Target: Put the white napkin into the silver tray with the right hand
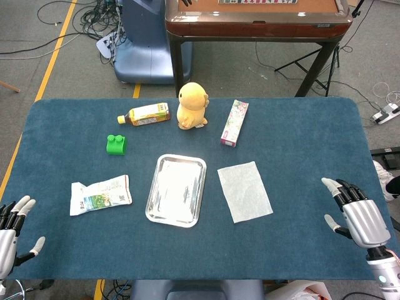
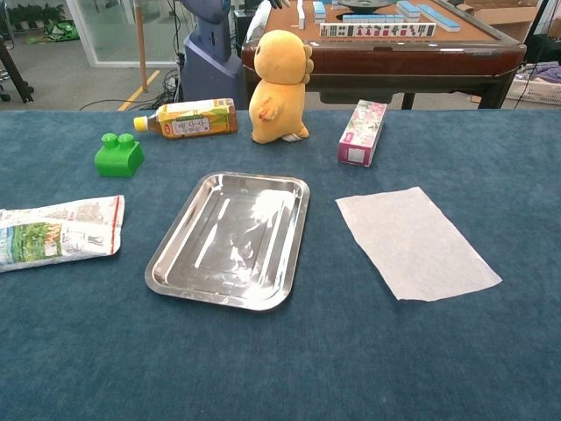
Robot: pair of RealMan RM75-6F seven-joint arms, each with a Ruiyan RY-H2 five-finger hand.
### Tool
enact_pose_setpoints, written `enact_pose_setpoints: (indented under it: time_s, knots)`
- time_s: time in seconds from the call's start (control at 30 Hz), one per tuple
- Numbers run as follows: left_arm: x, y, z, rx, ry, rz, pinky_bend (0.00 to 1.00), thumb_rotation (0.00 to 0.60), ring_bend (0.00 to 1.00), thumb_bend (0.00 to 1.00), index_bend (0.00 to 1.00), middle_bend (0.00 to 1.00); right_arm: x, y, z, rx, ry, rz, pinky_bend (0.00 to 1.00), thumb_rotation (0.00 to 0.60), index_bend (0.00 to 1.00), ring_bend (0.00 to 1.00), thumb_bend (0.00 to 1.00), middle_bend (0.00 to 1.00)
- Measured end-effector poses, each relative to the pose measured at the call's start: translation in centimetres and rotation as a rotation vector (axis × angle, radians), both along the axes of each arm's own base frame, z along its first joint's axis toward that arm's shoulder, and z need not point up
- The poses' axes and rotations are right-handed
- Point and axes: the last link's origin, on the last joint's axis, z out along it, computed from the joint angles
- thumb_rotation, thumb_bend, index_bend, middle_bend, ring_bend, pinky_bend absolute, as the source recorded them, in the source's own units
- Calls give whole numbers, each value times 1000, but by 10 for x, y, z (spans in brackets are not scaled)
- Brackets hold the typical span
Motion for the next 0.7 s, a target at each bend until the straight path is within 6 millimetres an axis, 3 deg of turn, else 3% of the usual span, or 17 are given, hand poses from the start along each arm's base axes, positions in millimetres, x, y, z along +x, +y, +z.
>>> enact_pose_setpoints:
  time_s: [0.37, 0.7]
  knots:
    - [1, 2, -3, -8, 8, 7, 0, 600, 25, 246, 122, 78, 10, -17, -15, 101, 91, 90, 219, 600, 145, 116, 257, 185]
    - [0, 1, -8, -16, 7, 16, 0, 600, 25, 246, 122, 78, 13, -51, -47, 141, 226, 197, 219, 600, 256, 116, 76, 222]
